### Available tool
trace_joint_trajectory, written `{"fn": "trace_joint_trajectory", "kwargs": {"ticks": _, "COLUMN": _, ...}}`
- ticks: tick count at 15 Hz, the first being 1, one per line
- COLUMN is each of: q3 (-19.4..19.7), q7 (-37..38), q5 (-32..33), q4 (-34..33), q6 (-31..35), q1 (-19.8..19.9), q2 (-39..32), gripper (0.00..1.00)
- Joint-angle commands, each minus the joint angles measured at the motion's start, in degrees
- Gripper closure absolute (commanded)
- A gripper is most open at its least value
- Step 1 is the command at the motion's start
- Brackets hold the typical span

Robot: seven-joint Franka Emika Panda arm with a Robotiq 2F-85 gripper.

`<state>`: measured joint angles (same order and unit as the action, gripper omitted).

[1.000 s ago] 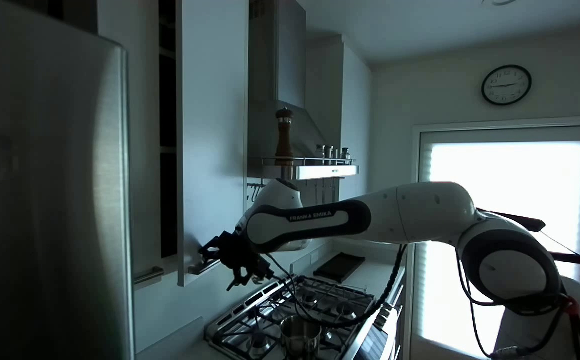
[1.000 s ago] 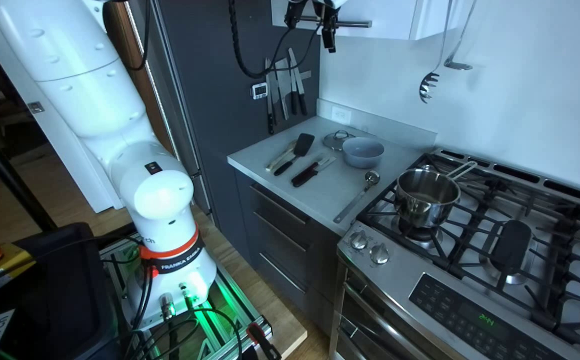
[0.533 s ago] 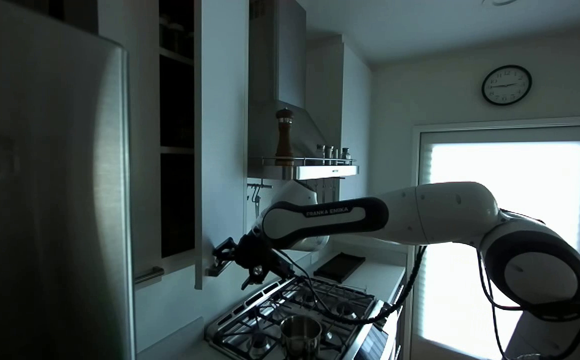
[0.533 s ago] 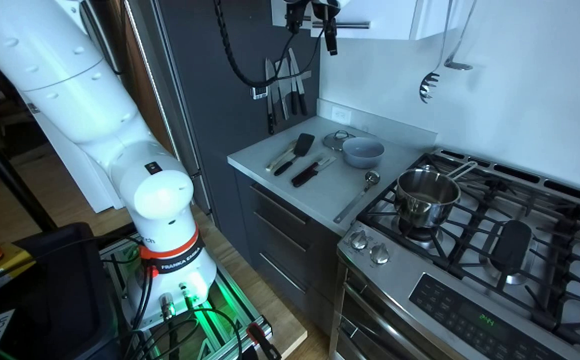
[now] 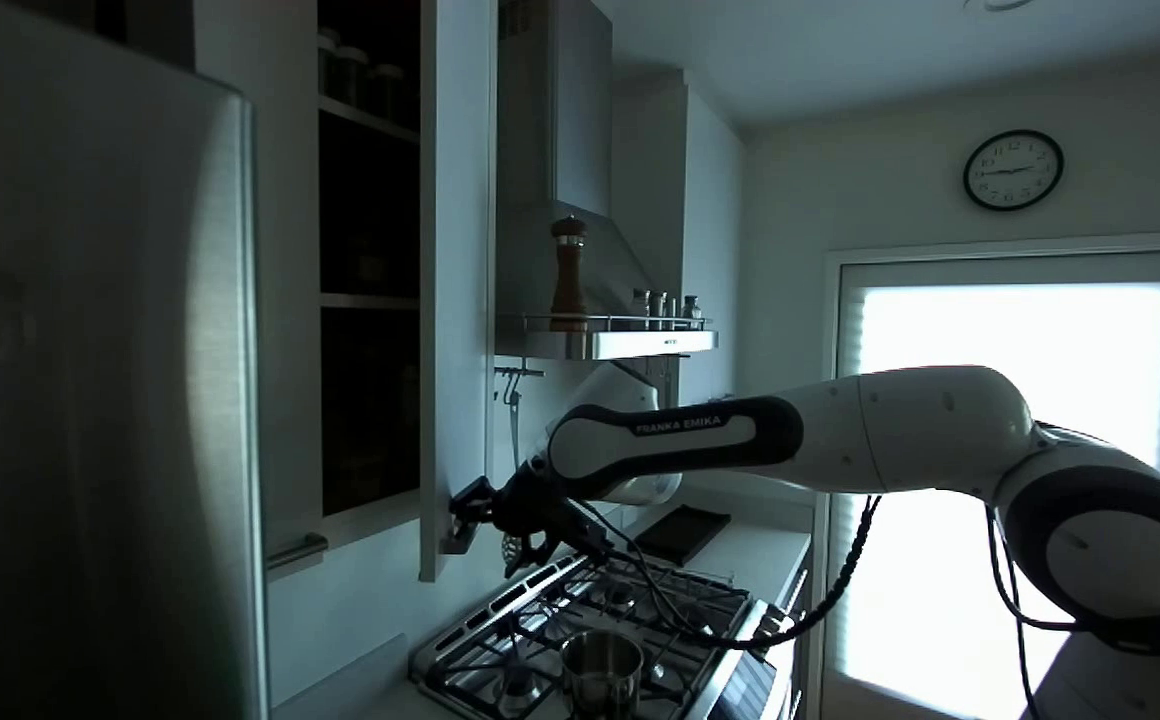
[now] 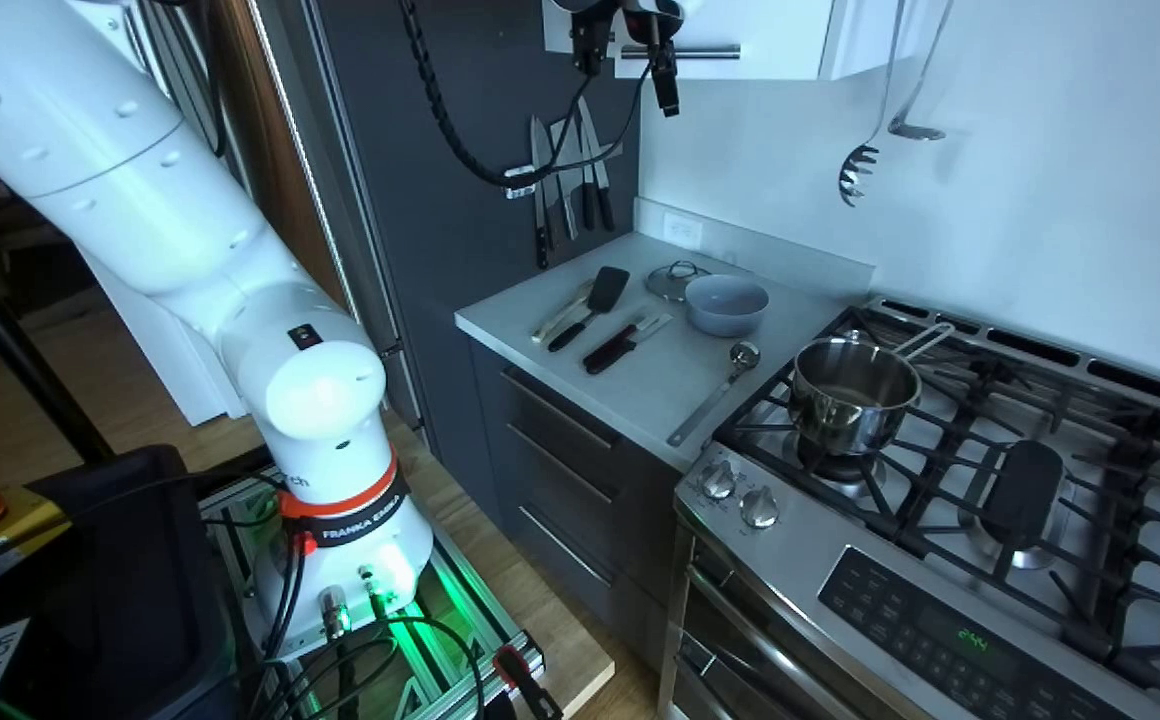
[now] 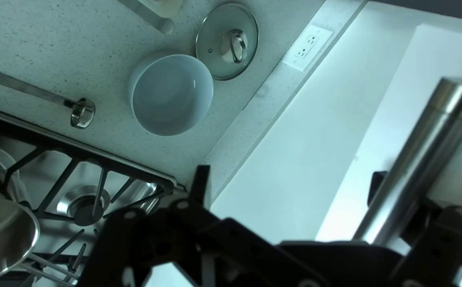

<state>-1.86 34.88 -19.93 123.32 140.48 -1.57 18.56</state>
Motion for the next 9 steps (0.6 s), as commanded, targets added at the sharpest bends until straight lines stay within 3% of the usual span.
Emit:
{"fn": "trace_joint_trajectory", "kwargs": {"ticks": 1, "q3": -0.62, "q7": -0.24, "q5": -0.32, "q4": -0.11, "q6": -0.22, "q1": 0.76, "q2": 0.01, "gripper": 0.00}}
{"fn": "trace_joint_trajectory", "kwargs": {"ticks": 9, "q3": 4.12, "q7": -6.88, "q5": -2.08, "q4": -4.41, "q6": -12.10, "q1": 1.78, "q2": -0.46, "gripper": 0.00}}
